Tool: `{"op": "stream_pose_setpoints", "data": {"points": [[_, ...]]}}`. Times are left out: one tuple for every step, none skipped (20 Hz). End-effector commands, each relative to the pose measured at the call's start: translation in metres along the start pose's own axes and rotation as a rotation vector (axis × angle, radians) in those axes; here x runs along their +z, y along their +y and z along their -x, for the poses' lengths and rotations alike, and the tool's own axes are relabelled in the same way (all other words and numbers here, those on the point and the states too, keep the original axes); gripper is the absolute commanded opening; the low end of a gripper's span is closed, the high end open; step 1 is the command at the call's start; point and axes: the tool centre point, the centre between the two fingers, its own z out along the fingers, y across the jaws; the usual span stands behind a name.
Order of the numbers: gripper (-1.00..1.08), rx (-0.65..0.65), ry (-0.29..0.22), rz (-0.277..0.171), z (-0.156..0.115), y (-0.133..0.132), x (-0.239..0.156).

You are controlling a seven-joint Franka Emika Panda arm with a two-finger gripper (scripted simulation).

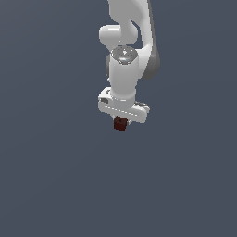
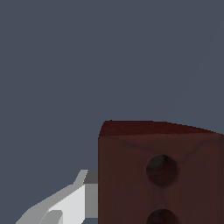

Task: Pick up the object and move it to a goal position.

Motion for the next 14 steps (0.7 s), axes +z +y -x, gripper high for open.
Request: {"op": "stream_pose_setpoints", "data": {"points": [[-1.00,0.001,0.001,0.000,-0.002,-0.017,-0.026],[-1.00,0.001,0.001,0.000,-0.003,-0.023,-0.036],[-1.00,0.001,0.001,0.000,-0.004,-0.030,-0.045],[-1.00,0.001,0.001,0.000,-0.005,-0.037,-0.055],[-1.00,0.001,0.001,0.000,-0.006,-0.043,-0.064],[-1.00,0.001,0.001,-0.001,-0.007,-0.049,-0.073],[-1.00,0.001,0.001,-0.001,-0.008,-0.055,-0.082],[-1.00,0.001,0.001,-0.001,-0.009,-0.061,-0.090],[-1.00,0.001,0.001,-0.001,-0.010,-0.066,-0.097],[-1.00,0.001,0.001,-0.001,-0.011,-0.071,-0.104],[-1.00,0.000,0.001,-0.001,-0.011,-0.075,-0.110],[-1.00,0.000,0.001,-0.001,-0.012,-0.080,-0.116],[-1.00,0.000,0.001,-0.001,-0.013,-0.083,-0.121],[-1.00,0.000,0.001,-0.001,-0.014,-0.087,-0.126]]}}
